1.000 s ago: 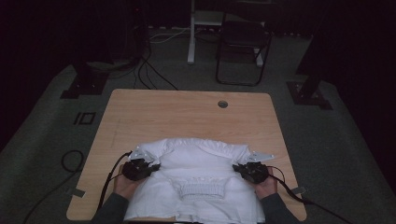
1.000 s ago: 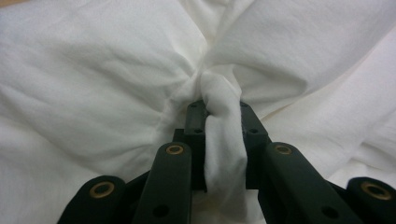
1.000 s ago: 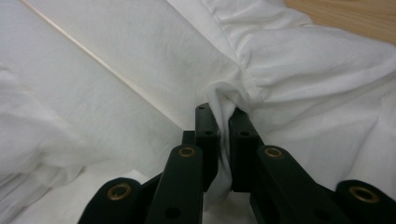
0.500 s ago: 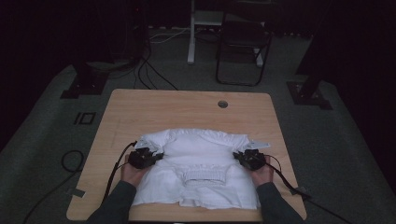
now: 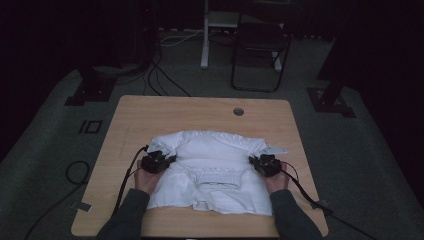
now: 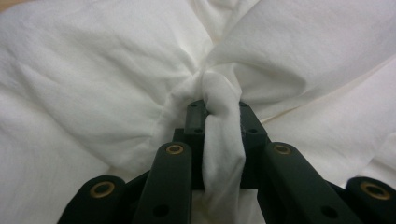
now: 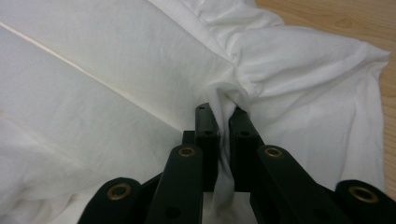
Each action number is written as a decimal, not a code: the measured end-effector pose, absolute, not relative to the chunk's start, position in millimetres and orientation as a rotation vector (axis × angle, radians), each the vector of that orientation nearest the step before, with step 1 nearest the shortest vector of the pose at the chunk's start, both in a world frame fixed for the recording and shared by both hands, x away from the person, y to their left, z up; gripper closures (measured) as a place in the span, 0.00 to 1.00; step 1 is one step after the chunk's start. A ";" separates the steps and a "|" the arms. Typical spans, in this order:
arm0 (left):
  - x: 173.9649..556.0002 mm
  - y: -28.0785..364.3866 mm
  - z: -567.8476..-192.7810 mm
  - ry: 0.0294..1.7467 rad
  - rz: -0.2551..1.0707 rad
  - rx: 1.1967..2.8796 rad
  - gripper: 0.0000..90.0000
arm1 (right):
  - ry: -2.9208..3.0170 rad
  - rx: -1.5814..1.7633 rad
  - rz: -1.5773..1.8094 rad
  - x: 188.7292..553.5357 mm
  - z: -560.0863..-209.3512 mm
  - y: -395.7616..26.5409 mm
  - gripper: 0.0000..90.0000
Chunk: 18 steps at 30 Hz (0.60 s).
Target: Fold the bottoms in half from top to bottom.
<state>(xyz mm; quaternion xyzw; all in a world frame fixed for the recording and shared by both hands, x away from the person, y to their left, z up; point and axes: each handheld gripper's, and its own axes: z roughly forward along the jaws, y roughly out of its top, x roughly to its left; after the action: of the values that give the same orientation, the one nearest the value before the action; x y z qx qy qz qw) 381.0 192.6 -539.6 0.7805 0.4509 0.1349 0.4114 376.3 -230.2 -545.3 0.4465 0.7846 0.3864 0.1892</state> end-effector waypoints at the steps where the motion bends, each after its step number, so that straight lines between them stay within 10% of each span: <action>1: 380.5 192.9 -537.8 1.135 0.343 1.959 0.90 | 2.199 1.252 1.104 375.4 -544.7 -231.1 0.95; 18: 335.8 221.0 -444.9 0.927 0.301 1.683 0.90 | 1.943 1.119 1.578 322.3 -459.0 -269.2 0.95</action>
<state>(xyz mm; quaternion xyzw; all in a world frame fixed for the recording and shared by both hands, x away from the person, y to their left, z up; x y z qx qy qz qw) 335.8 221.0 -444.9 0.7150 0.3937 0.1280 0.5633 322.3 -269.2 -459.0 0.4001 0.6945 0.5641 0.1985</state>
